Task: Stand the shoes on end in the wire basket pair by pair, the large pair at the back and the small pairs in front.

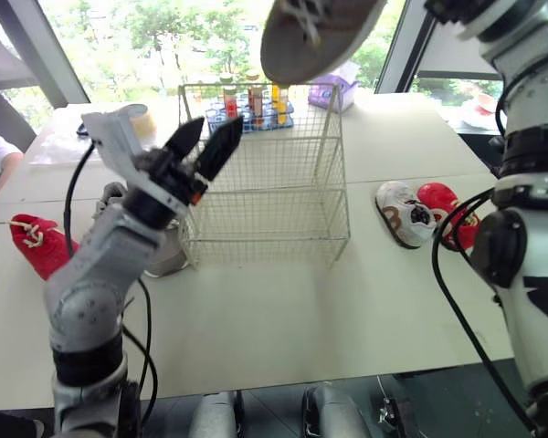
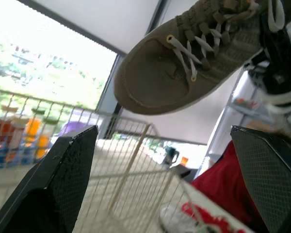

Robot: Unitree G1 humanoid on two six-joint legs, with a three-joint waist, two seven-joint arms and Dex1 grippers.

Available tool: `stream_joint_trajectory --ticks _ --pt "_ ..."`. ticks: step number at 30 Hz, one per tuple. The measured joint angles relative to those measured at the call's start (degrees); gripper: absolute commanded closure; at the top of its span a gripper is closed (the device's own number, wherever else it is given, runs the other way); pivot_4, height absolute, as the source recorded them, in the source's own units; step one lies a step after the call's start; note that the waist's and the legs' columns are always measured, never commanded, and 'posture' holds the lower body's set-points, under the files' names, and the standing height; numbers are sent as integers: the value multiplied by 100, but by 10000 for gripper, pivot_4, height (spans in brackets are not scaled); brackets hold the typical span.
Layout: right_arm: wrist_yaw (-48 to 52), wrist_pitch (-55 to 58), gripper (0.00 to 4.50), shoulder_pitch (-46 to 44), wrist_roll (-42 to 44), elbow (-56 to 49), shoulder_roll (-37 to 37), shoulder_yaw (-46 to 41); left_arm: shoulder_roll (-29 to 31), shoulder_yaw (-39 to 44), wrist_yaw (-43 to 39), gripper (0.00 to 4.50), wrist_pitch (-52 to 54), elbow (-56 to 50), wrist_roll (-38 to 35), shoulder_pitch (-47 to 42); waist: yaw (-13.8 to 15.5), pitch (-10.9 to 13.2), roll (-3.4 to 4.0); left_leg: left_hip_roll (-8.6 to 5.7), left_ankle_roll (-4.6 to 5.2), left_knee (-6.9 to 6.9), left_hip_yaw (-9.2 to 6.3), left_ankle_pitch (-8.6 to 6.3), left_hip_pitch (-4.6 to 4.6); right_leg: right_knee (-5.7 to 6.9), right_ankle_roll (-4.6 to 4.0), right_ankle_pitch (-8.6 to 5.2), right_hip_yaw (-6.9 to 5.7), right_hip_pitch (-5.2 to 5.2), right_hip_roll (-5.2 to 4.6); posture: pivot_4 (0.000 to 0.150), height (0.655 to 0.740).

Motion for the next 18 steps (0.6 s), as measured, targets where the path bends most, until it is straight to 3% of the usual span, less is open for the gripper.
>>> stream_joint_trajectory --ticks 5,11,18 --pt "796 -594 28573 -432 -719 1342 37 204 80 -228 -71 288 -46 -378 501 801 -15 5 8 3 -20 -5 4 11 -8 2 -1 0 1 -16 0 1500 6938" --pt "1422 -1135 28573 -669 -1340 1788 295 361 448 -75 -381 288 17 -707 164 1421 -13 4 8 4 -20 -2 3 10 -3 1 -3 1 0 -8 -2 1500 6938" --pt "1478 -1439 28573 -633 -1817 2217 621 361 399 -70 -389 288 19 -593 43 1357 9 5 8 3 -23 -1 2 11 -9 0 -4 2 -3 -9 -4 1500 6938"
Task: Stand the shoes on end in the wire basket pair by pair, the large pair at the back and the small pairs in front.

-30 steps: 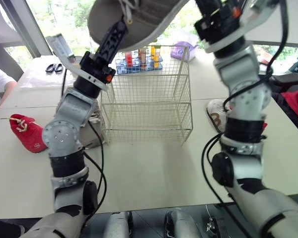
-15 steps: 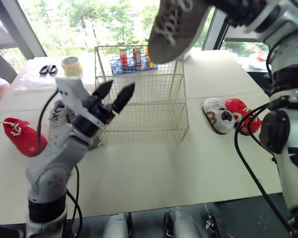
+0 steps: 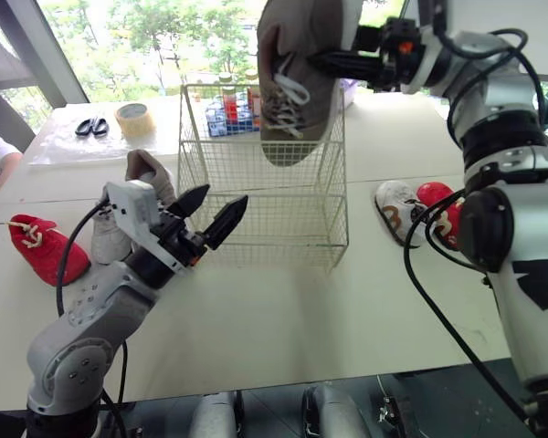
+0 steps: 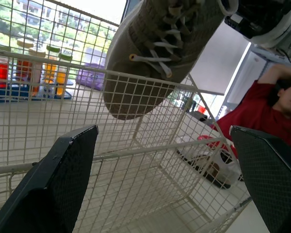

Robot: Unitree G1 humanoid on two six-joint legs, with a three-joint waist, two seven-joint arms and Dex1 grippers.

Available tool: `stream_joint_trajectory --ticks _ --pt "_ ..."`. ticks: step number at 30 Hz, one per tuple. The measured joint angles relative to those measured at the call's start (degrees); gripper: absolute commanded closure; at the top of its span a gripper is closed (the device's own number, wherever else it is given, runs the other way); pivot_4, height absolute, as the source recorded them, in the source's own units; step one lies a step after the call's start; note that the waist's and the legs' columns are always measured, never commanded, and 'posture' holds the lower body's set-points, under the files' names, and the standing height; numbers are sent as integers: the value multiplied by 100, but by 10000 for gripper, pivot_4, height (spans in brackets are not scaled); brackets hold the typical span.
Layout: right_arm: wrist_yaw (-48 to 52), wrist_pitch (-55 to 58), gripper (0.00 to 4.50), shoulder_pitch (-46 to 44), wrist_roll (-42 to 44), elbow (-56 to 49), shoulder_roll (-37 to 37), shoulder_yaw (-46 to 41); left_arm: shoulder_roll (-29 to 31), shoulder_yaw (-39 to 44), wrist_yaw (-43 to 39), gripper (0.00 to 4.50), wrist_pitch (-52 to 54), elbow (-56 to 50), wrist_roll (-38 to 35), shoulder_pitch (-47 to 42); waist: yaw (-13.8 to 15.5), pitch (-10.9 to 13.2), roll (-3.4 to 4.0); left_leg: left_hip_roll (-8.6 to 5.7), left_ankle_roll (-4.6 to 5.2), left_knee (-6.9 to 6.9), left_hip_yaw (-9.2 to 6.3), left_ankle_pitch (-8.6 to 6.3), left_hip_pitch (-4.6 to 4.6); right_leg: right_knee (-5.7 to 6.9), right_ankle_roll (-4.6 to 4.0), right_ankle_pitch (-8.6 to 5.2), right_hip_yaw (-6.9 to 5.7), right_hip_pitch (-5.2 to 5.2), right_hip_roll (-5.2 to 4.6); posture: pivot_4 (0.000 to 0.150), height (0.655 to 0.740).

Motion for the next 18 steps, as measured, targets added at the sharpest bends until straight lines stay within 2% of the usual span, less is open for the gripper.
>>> stream_joint_trajectory --ticks 1,6,7,18 --pt "-75 -85 28573 41 -85 42 3 2 0 1 0 288 0 37 0 -27 -2 0 0 0 0 0 0 0 0 0 0 0 0 0 0 1500 6938" --pt "-588 -445 3392 193 -416 264 -14 -22 5 1 -15 0 0 215 23 -108 -14 0 0 0 -4 2 1 2 4 7 0 0 1 0 0 1500 6938" --pt "-662 -494 453 194 -476 284 -36 -27 5 0 -15 0 0 216 31 -115 -15 0 0 0 -4 2 1 2 4 7 0 0 1 0 0 1500 6938" --pt "-368 -382 453 207 -354 74 -355 -508 107 2 -10 0 248 327 -221 -240 -5 0 0 0 -4 3 -1 2 5 7 0 0 1 2 0 1500 6938"
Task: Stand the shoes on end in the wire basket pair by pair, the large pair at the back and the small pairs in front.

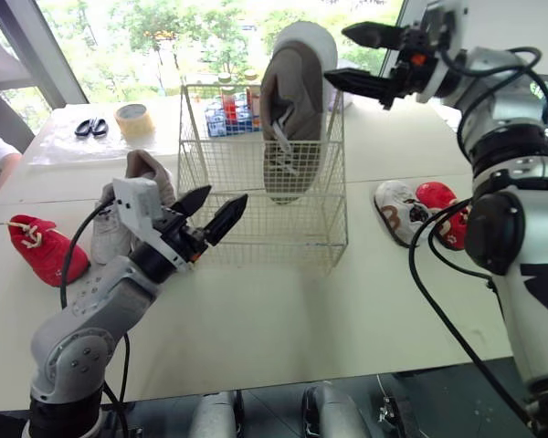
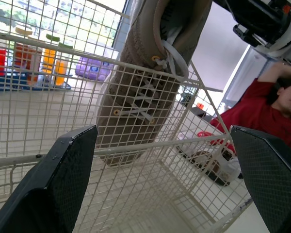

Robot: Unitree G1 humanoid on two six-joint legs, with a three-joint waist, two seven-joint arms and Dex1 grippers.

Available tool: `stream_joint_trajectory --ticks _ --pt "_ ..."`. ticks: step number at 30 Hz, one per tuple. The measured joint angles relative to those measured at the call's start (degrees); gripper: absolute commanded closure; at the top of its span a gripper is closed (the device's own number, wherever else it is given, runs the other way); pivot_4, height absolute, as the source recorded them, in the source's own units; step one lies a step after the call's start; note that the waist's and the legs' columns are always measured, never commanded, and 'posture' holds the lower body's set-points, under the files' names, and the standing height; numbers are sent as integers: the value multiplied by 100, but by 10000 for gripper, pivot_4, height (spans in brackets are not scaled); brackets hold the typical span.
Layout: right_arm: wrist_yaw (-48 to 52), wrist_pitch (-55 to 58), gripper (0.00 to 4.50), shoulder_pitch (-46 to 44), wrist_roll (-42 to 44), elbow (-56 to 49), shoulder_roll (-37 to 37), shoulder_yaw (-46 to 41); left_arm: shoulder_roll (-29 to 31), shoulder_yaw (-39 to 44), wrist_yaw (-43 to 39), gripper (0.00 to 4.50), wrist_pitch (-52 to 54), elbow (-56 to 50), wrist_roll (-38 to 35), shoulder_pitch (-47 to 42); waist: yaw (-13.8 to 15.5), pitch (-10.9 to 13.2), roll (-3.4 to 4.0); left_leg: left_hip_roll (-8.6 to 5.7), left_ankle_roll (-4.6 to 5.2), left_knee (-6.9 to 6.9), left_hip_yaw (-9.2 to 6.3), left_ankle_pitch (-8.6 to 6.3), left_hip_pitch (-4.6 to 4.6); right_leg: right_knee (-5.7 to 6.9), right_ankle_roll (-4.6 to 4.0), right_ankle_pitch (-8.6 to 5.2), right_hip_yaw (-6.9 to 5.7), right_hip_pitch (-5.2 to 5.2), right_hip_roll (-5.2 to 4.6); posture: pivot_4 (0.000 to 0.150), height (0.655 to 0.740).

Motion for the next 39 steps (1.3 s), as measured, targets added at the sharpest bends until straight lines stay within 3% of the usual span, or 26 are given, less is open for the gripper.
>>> stream_joint_trajectory --ticks 3,6,9,12,15,18,23,30,34,39 --pt "21 43 453 107 56 -214 -196 -100 236 27 -1 0 187 22 -289 -153 -1 0 0 0 0 0 -1 0 1 0 0 0 0 0 0 1500 6938" --pt "-17 227 453 338 124 -553 -504 -194 792 378 -192 0 441 30 -1719 -134 -11 0 0 2 -1 -1 -2 0 1 0 0 0 2 -2 -1 1500 6938" --pt "-65 795 453 724 345 -1299 -862 -326 1592 972 -67 0 546 117 -2434 -194 -6 3 5 2 -2 -1 -3 1 4 0 -1 -1 2 -1 -1 1500 6938" --pt "-88 2518 453 1421 1050 -3267 -1213 -459 2450 1456 417 0 657 840 -2343 -552 2 6 11 1 2 -4 -7 -1 6 7 -2 -1 1 -2 -1 1500 6938" --pt "-99 4099 453 2343 1975 -5820 -1479 -399 3260 1373 636 0 940 2076 -1824 -1527 2 5 10 2 22 -7 -14 -13 6 9 -4 -3 -5 -3 4 1500 6938" --pt "33 4938 453 3249 2574 -7700 -1752 42 3812 448 193 0 1596 3393 -1036 -2959 5 0 4 -2 22 -6 -9 -15 13 7 -3 -3 -4 6 4 1500 6938" --pt "-130 5390 453 4074 2920 -8875 -1766 510 3339 -1276 -616 0 2635 5668 649 -5068 111 4 -7 -5 -2 -2 -9 0 3 17 -2 -3 -4 -5 5 1500 6938" --pt "-735 5268 453 4728 2920 -9597 -1740 672 2296 -2172 -1416 0 2722 8739 2692 -7064 135 16 -41 -5 -4 3 -3 2 -11 9 2 -5 -3 -13 5 1500 6938" --pt "-1144 5250 453 5104 2966 -9829 -1742 541 1937 -2227 -1780 0 2374 9938 3632 -7519 115 20 -48 -3 -5 2 -2 2 -13 10 3 -6 -3 -18 5 1500 6938" --pt "-1504 5364 453 5362 3283 -10190 -1772 299 1658 -2222 -2116 0 2120 10577 4418 -7692 119 22 -52 -2 -4 3 -2 2 -13 10 3 -6 -2 -18 4 1500 6938"
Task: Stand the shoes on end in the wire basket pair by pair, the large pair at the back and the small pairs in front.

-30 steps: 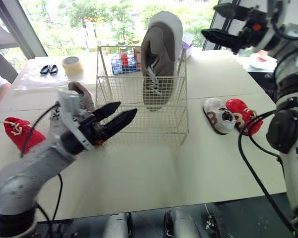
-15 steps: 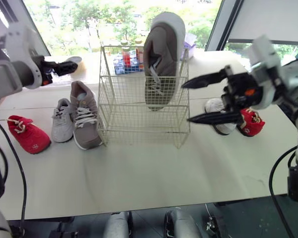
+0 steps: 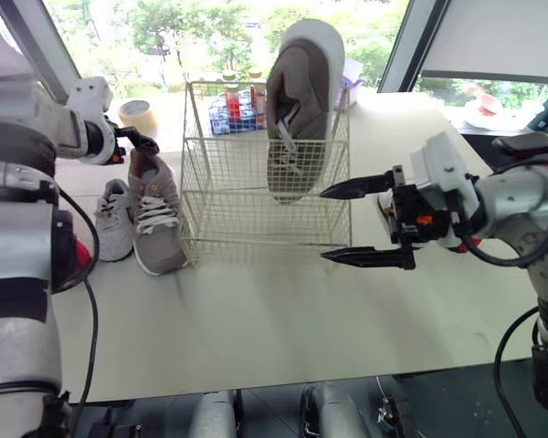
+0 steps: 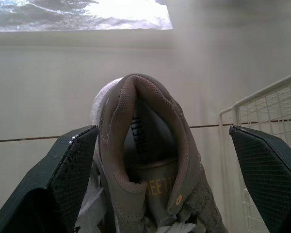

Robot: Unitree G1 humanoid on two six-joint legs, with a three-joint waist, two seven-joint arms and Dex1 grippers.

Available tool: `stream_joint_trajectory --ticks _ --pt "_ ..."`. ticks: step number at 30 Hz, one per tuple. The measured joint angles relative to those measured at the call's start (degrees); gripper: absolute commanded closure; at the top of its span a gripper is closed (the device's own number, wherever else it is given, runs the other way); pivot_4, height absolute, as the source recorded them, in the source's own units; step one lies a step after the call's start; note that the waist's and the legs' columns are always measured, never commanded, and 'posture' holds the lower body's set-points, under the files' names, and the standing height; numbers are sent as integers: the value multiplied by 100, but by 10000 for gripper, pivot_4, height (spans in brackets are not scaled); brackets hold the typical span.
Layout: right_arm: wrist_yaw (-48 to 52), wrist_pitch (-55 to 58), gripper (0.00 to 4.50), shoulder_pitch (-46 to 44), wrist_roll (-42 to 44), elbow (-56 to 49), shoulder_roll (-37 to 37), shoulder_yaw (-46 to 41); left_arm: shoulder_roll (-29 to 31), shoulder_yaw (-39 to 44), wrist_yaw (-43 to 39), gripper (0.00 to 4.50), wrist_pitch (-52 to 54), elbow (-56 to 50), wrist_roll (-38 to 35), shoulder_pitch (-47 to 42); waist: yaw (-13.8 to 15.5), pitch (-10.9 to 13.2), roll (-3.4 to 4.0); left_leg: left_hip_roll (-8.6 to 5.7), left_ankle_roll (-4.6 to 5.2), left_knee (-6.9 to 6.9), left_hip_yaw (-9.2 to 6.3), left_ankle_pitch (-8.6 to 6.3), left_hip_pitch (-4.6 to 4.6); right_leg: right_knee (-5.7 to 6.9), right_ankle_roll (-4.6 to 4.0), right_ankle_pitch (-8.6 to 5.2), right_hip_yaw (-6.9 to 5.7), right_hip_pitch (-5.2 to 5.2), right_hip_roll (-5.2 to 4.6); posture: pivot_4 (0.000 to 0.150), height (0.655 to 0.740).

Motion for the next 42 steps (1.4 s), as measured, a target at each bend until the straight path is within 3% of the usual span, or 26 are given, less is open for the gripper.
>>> stream_joint_trajectory --ticks 11,14,17,18,22,30,34,38,42 --pt "-309 714 453 406 1325 -604 -716 -876 -186 357 -206 0 -246 417 879 20 8 1 -10 0 24 2 -2 -14 2 2 -1 0 0 3 -4 1500 6938" --pt "-387 701 0 369 1349 -577 -717 -784 -411 603 -33 8750 -600 457 942 369 6 0 -8 -1 25 2 0 -14 15 5 -1 0 1 11 -7 1500 6938" --pt "-416 625 0 312 1303 -564 -717 -630 -541 815 227 23428 -979 552 1012 629 6 0 -12 -1 22 4 0 -12 12 7 0 1 1 10 -7 1500 6938" --pt "-415 594 0 309 1288 -549 -723 -595 -555 896 316 30470 -1019 570 1071 630 14 0 -12 -3 18 5 1 -9 11 7 0 0 1 11 -9 1500 6938" --pt "-403 530 0 301 1256 -471 -781 -544 -657 1070 355 44694 -997 594 1125 640 21 -2 -14 -5 17 15 1 -9 6 7 3 0 0 13 -12 1500 6938" --pt "-455 509 0 301 1274 -428 -907 -542 -605 1948 911 44694 -759 655 951 558 11 1 -18 -4 22 26 -3 -12 0 13 3 0 -2 11 -12 1500 6938" --pt "-569 524 0 303 1265 -290 -954 -551 -358 2425 1519 44694 -778 635 781 94 5 15 -43 5 21 66 -20 -12 -58 23 3 1 -17 -17 -8 1500 6938" --pt "-764 610 0 299 1279 3 -1002 -645 43 2835 1910 44694 -1119 14 630 -488 -3 15 -45 2 27 79 -11 -15 -91 24 12 7 -12 -48 -14 1500 6938" --pt "-1025 883 0 37 1536 330 -1002 -767 101 3217 1898 44694 -1846 -1372 343 -383 10 15 -44 3 26 81 -12 -15 -87 29 11 7 -11 -46 -14 1500 6938"
